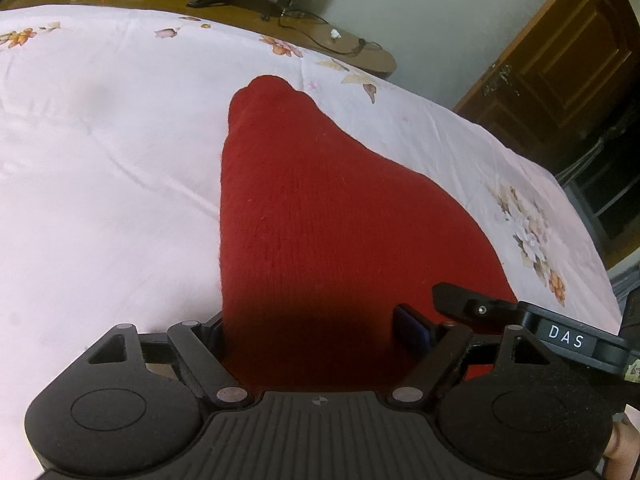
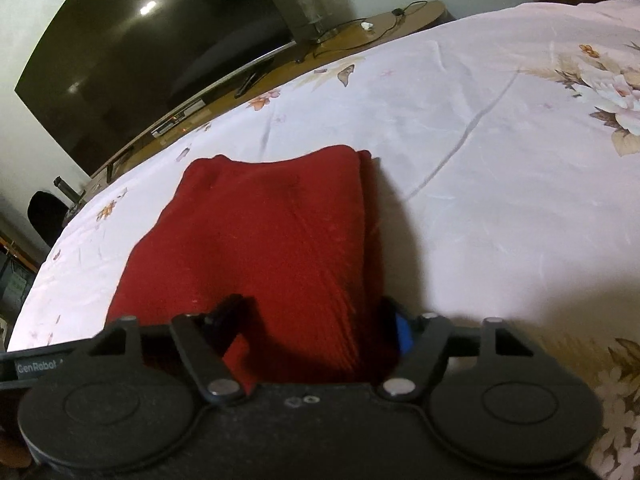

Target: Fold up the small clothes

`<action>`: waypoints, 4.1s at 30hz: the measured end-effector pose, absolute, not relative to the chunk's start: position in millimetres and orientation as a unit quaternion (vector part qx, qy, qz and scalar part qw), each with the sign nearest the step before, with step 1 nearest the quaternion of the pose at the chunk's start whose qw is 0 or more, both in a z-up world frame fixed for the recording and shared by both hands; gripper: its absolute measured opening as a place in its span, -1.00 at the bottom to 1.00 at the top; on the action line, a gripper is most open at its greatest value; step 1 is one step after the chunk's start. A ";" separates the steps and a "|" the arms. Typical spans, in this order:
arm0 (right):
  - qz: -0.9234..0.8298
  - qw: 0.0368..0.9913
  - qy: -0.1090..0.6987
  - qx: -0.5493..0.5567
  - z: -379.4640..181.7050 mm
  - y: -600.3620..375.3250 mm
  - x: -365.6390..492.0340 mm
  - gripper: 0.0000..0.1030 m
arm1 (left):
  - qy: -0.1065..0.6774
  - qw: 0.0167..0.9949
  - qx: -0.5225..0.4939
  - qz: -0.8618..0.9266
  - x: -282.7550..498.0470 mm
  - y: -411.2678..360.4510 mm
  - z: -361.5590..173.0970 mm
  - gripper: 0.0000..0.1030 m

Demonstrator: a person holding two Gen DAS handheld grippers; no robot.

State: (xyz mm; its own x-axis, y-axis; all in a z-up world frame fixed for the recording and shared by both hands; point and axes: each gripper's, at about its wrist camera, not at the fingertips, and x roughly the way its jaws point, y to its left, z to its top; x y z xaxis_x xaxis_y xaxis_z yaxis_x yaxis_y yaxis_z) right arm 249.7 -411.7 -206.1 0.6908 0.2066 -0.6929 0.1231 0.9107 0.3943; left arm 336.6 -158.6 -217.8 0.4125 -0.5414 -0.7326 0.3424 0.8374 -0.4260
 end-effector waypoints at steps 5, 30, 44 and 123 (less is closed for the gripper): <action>0.038 0.897 0.385 0.214 -199.3 -412.3 246.8 -0.22 | 0.464 0.839 -0.104 -0.265 334.7 -157.4 -213.2 0.40; 0.095 0.896 0.340 0.269 -168.6 -403.0 231.6 -0.30 | 0.426 0.859 -0.111 -0.260 316.5 -138.1 -183.4 0.05; 0.161 0.899 0.307 0.267 -126.1 -341.8 226.5 -0.30 | 0.395 0.880 -0.124 -0.232 279.9 -48.3 -131.1 0.05; -0.003 0.940 0.312 0.135 -135.0 -164.9 47.7 0.26 | 0.358 0.926 0.036 -0.114 101.7 121.7 -129.4 1.00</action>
State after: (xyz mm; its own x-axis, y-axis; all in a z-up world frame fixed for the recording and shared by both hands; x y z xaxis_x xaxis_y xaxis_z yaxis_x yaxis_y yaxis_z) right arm 47.7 -164.9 -135.0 0.8053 0.0782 -0.5877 0.0901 0.9636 0.2516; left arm 101.7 121.7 -129.4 0.7180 -0.1861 -0.6707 0.2373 0.9713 -0.0155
